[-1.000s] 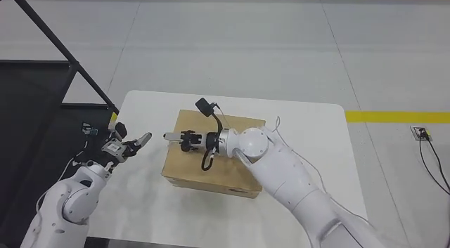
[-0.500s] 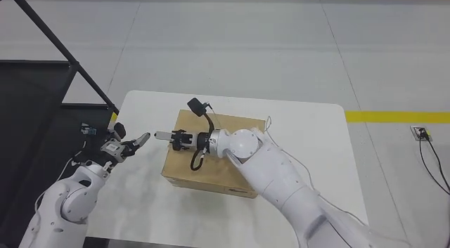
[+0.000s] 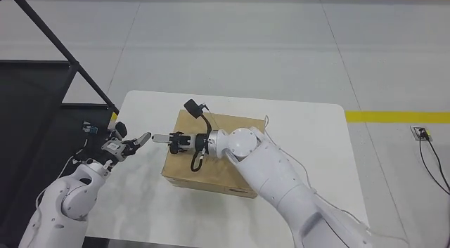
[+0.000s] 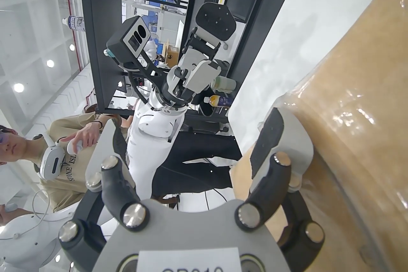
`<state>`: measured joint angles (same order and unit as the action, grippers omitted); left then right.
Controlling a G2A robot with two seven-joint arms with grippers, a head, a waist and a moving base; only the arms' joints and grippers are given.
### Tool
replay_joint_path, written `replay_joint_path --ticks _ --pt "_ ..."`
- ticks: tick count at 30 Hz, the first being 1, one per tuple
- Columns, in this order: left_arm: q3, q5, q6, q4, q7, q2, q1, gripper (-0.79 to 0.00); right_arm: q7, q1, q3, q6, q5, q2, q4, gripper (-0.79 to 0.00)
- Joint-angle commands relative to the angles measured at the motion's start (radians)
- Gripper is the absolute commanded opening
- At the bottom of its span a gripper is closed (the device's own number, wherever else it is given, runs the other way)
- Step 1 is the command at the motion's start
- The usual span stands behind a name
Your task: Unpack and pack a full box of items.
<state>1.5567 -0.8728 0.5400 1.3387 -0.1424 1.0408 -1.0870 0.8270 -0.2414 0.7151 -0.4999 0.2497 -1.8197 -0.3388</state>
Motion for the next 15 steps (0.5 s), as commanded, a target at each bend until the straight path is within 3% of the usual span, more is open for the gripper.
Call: replay_joint_path --ticks 1,15 --pt "-0.003 -0.003 0.003 -0.002 -0.001 0.000 0.002 0.000 0.010 0.007 0.008 -0.002 0.003 0.002 0.012 0.000" --pt "-0.023 -0.012 0.016 -0.006 -0.007 -0.001 0.026 0.000 0.129 0.024 0.057 0.029 -0.030 0.049 0.031 0.000"
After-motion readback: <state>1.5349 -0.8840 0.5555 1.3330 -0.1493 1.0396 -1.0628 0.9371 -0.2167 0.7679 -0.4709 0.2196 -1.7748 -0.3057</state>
